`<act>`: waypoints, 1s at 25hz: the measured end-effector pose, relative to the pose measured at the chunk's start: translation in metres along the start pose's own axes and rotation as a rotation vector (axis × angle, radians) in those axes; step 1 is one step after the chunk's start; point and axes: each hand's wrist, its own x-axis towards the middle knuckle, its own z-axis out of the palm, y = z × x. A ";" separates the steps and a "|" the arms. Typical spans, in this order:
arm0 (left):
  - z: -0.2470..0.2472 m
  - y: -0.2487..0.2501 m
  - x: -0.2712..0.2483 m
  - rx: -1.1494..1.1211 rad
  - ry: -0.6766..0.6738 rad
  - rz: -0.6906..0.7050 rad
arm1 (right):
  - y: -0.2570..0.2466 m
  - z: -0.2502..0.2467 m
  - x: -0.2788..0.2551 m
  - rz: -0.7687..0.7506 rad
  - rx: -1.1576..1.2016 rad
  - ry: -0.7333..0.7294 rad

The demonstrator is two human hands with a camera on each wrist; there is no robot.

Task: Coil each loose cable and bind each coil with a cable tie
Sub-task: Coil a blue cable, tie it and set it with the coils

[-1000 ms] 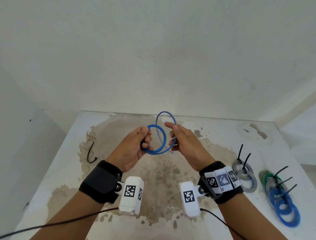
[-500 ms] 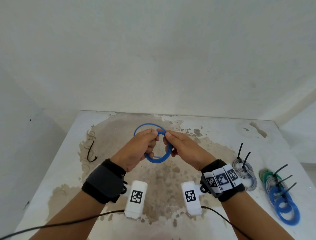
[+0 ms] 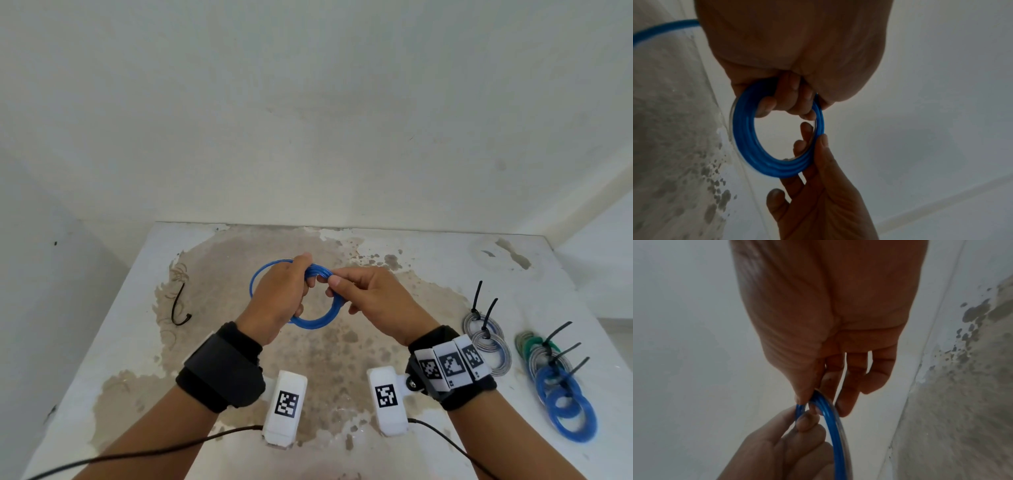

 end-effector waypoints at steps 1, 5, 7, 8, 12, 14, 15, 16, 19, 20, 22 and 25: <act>0.000 -0.001 -0.001 0.026 0.004 0.015 | -0.001 0.000 -0.001 0.016 -0.007 -0.010; 0.008 -0.004 -0.006 0.139 0.012 0.085 | -0.004 0.009 -0.001 -0.025 -0.018 0.111; 0.010 -0.005 -0.007 0.149 0.041 0.108 | -0.004 0.014 0.000 -0.067 -0.050 0.186; 0.011 -0.005 -0.007 0.159 0.053 0.125 | -0.005 0.015 -0.001 -0.077 -0.077 0.207; 0.007 -0.004 -0.010 0.316 0.052 0.204 | -0.009 0.010 -0.002 -0.033 -0.138 0.132; 0.006 -0.006 -0.009 0.347 0.040 0.207 | -0.010 0.007 0.000 -0.023 -0.187 0.099; 0.006 -0.007 -0.008 0.332 0.034 0.195 | -0.011 0.005 0.001 -0.017 -0.210 0.094; 0.005 -0.008 -0.006 0.312 0.029 0.182 | -0.011 0.004 0.002 -0.010 -0.229 0.089; 0.002 -0.008 -0.003 0.240 0.002 0.143 | -0.012 0.006 0.006 -0.024 -0.294 0.086; 0.001 -0.008 -0.002 0.213 -0.022 0.126 | -0.012 0.008 0.006 -0.035 -0.307 0.097; -0.004 -0.008 0.000 0.136 -0.106 0.066 | -0.011 0.008 0.007 -0.041 -0.319 0.128; -0.022 -0.007 -0.003 0.205 -0.178 -0.042 | -0.006 -0.004 0.006 -0.004 -0.351 0.177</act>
